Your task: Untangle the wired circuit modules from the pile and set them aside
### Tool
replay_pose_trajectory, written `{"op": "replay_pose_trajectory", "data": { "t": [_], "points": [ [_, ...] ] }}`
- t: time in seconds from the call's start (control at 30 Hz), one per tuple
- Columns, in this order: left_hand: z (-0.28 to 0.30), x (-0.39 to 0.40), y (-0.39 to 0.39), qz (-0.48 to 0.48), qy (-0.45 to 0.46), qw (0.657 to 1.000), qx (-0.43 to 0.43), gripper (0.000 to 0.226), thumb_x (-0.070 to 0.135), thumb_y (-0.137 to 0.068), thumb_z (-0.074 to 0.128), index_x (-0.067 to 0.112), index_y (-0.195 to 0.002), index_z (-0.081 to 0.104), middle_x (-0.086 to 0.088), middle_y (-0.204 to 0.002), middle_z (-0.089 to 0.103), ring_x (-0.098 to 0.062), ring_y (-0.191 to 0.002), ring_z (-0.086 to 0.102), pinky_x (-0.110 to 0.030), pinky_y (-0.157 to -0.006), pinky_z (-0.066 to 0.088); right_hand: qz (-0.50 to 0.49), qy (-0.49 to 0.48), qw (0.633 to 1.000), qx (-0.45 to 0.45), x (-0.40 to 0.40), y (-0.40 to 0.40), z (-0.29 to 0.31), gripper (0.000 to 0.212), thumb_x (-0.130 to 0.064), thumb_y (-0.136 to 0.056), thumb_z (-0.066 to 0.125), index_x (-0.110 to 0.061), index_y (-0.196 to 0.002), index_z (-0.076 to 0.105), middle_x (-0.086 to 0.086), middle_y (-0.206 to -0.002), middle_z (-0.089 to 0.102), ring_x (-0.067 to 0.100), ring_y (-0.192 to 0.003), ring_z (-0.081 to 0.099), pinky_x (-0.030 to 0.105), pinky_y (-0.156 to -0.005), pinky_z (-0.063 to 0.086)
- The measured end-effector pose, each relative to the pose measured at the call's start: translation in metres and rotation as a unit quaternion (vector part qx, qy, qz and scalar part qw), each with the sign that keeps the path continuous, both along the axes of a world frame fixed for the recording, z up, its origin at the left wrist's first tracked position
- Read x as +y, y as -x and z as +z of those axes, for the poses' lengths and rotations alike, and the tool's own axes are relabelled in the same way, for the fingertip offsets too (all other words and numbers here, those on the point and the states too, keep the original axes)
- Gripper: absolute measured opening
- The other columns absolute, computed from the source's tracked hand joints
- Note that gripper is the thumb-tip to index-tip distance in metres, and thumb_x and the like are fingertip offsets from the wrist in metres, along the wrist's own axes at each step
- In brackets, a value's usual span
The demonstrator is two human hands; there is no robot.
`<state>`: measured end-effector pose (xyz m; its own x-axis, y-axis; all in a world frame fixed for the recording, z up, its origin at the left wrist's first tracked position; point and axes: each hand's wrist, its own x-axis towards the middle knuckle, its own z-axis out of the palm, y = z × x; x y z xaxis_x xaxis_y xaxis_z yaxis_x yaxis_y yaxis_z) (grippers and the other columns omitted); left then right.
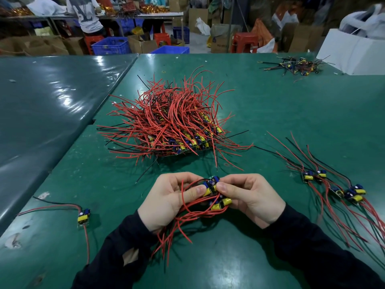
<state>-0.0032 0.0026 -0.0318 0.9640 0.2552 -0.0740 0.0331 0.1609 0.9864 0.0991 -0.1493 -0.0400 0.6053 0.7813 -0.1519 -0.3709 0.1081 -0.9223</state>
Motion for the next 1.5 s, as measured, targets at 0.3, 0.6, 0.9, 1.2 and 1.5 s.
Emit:
{"op": "replay_pose_trajectory", "data": {
  "t": [0.3, 0.6, 0.9, 1.2, 1.5],
  "points": [
    [0.009, 0.004, 0.002, 0.000, 0.052, 0.999, -0.013, 0.024, 0.006, -0.066, 0.064, 0.000, -0.088, 0.068, -0.009, -0.073, 0.072, -0.013, -0.061, 0.067, -0.018, -0.061, 0.055, 0.006, -0.006, 0.999, 0.046, 0.001, 0.000, 0.005, 0.011, -0.019, -0.063, 0.070, -0.010, -0.068, 0.075, 0.006, -0.068, 0.069, 0.014, -0.056, 0.064, 0.025, -0.058, 0.055],
    [0.007, 0.044, 0.027, 0.105, -0.198, 0.964, 0.140, 0.014, -0.005, -0.072, 0.075, -0.001, -0.082, 0.066, -0.009, -0.065, 0.069, -0.009, -0.054, 0.058, -0.015, -0.055, 0.047, -0.075, 0.002, 0.997, -0.014, -0.004, -0.006, 0.017, 0.007, -0.024, -0.066, 0.068, -0.026, -0.071, 0.072, -0.003, -0.068, 0.065, 0.015, -0.060, 0.068, 0.027, -0.048, 0.054],
    [0.033, 0.054, 0.056, 0.207, -0.547, 0.766, 0.267, 0.019, 0.024, -0.080, 0.074, 0.014, -0.094, 0.068, -0.006, -0.095, 0.069, -0.025, -0.094, 0.064, -0.029, -0.081, 0.046, -0.095, -0.075, 0.993, -0.017, -0.011, -0.017, 0.021, 0.031, 0.001, -0.056, 0.067, -0.005, -0.087, 0.070, 0.005, -0.075, 0.071, 0.012, -0.059, 0.065, 0.019, -0.055, 0.054],
    [0.091, -0.026, 0.024, 0.104, -0.365, 0.917, -0.120, 0.033, 0.050, -0.067, 0.075, 0.024, -0.085, 0.066, 0.007, -0.081, 0.068, -0.003, -0.074, 0.062, -0.020, -0.059, 0.051, -0.032, -0.003, 0.994, -0.106, -0.013, -0.013, 0.023, 0.033, -0.015, -0.042, 0.081, -0.014, -0.074, 0.077, 0.011, -0.072, 0.069, 0.015, -0.059, 0.066, 0.019, -0.057, 0.053],
    [0.021, -0.018, -0.019, 0.038, -0.081, 0.996, 0.002, 0.028, 0.017, -0.063, 0.074, -0.005, -0.079, 0.068, -0.009, -0.058, 0.063, -0.013, -0.049, 0.055, -0.020, -0.051, 0.048, -0.075, 0.046, 0.988, -0.128, -0.012, -0.012, 0.022, 0.032, -0.015, -0.046, 0.081, -0.008, -0.076, 0.072, 0.012, -0.073, 0.073, 0.017, -0.060, 0.066, 0.021, -0.058, 0.055]
  ]
}}
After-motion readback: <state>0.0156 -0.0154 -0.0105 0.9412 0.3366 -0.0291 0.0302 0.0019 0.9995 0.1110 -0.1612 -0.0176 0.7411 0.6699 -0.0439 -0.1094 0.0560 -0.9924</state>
